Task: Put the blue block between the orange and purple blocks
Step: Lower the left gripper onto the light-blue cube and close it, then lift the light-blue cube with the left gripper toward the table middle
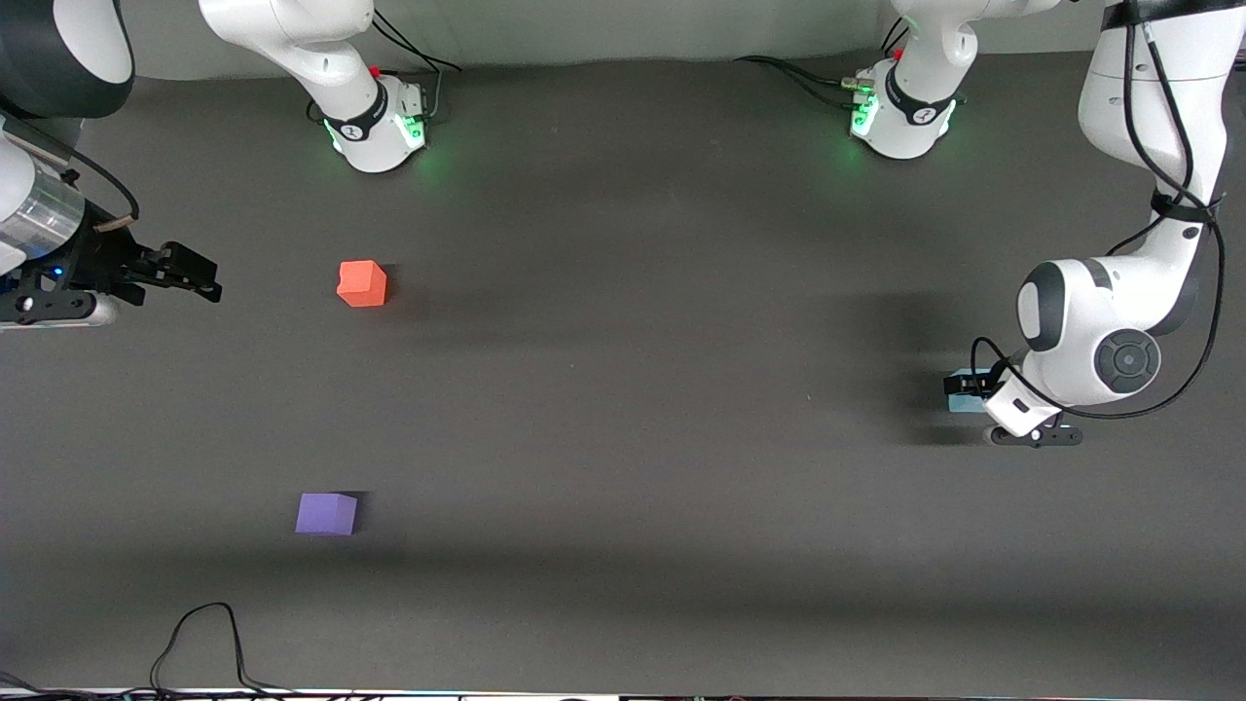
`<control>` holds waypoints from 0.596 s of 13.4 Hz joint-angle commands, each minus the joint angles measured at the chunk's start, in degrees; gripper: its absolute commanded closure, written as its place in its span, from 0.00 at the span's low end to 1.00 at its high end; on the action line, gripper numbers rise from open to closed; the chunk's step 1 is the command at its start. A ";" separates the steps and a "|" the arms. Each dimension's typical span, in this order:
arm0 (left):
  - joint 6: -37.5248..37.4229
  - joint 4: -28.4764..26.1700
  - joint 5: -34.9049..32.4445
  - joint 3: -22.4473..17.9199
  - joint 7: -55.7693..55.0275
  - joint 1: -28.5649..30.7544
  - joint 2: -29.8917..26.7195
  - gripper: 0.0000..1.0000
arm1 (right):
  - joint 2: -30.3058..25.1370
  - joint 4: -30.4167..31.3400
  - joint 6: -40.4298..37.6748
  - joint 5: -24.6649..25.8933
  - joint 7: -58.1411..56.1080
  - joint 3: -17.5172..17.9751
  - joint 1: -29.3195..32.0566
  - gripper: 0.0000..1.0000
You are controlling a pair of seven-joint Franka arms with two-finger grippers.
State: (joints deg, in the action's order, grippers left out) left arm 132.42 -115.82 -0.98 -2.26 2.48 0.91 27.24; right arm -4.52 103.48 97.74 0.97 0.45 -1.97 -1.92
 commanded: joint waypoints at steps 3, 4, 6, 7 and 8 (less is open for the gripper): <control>-2.59 0.59 2.12 0.15 1.04 -0.20 -2.87 0.60 | -4.78 0.14 -0.18 -0.70 -0.27 -0.05 0.96 0.00; -5.48 1.03 2.21 0.06 1.04 -0.12 -5.24 0.60 | -5.58 0.14 -0.27 -0.70 -0.19 0.30 0.87 0.00; -12.77 1.29 2.21 0.06 0.87 0.06 -13.04 0.60 | -5.32 1.19 -0.70 -1.05 0.43 0.48 0.96 0.00; -17.16 1.38 2.21 0.06 0.60 0.06 -17.26 0.60 | -5.23 2.33 -0.79 -2.79 0.26 0.22 1.04 0.00; -21.81 2.25 2.12 0.06 0.51 0.06 -20.87 0.59 | -5.32 2.60 -1.23 -3.42 0.17 0.13 1.04 0.00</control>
State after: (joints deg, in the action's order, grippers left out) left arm 117.92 -112.16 0.64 -2.12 2.48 0.91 15.77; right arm -9.56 104.37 96.66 -0.54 0.48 -1.88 -1.39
